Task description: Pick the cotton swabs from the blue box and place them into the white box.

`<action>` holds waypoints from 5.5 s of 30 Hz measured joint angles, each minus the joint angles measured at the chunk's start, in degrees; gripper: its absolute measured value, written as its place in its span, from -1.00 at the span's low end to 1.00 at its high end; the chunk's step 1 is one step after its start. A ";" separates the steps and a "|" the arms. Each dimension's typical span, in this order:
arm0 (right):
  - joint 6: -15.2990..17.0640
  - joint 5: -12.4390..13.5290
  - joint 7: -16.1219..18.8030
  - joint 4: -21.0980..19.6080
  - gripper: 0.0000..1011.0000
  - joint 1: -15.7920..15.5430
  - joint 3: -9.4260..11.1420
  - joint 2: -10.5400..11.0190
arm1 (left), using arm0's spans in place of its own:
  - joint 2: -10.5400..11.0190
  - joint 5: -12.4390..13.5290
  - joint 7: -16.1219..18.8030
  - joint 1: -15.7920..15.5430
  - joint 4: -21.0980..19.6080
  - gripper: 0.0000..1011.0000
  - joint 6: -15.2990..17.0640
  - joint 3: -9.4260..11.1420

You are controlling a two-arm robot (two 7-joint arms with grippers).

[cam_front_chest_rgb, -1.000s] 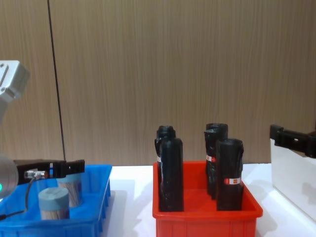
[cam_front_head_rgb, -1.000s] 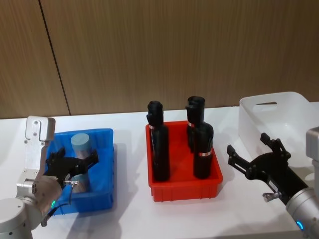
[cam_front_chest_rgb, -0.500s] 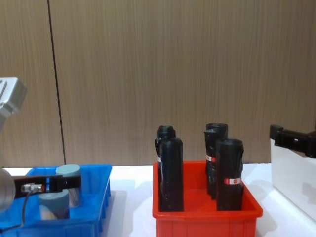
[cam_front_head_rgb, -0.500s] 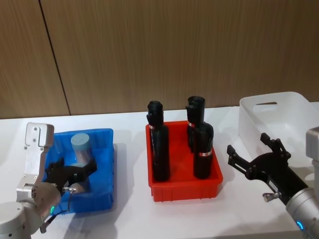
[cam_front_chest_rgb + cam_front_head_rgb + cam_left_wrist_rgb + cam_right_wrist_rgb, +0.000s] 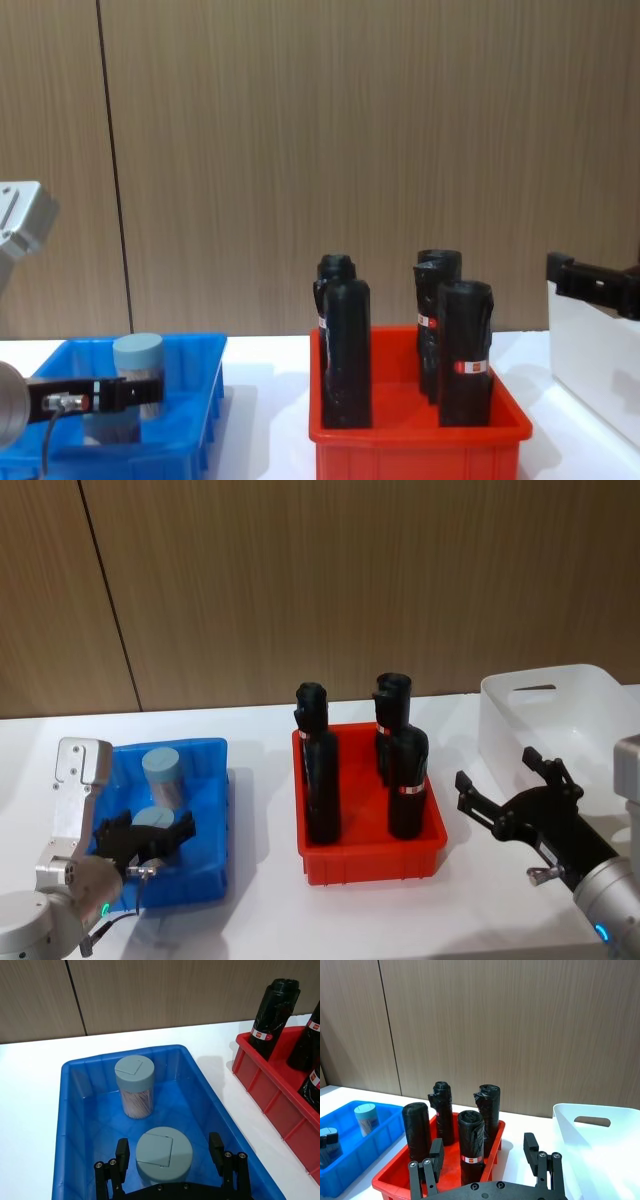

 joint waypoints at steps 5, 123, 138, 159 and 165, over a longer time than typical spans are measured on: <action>0.00 0.00 0.00 0.00 0.98 0.00 0.00 0.00 | -0.09 0.57 -0.85 -0.18 0.76 0.99 0.06 0.01; 0.11 -0.03 0.60 0.00 0.98 0.14 0.07 0.04 | -4.71 9.06 -38.90 -12.85 -5.92 0.32 7.91 2.90; 2.56 0.12 6.88 1.55 0.98 1.95 0.41 0.67 | -5.15 9.83 -40.14 -13.82 -5.01 0.32 8.23 3.12; 6.40 1.99 15.32 5.59 0.98 5.35 -0.06 -0.06 | -5.30 10.14 -40.58 -14.20 -4.68 0.32 8.36 3.22; 6.81 2.17 17.03 6.99 0.98 6.67 -0.53 -0.89 | -5.33 10.15 -40.61 -14.23 -4.64 0.32 8.36 3.22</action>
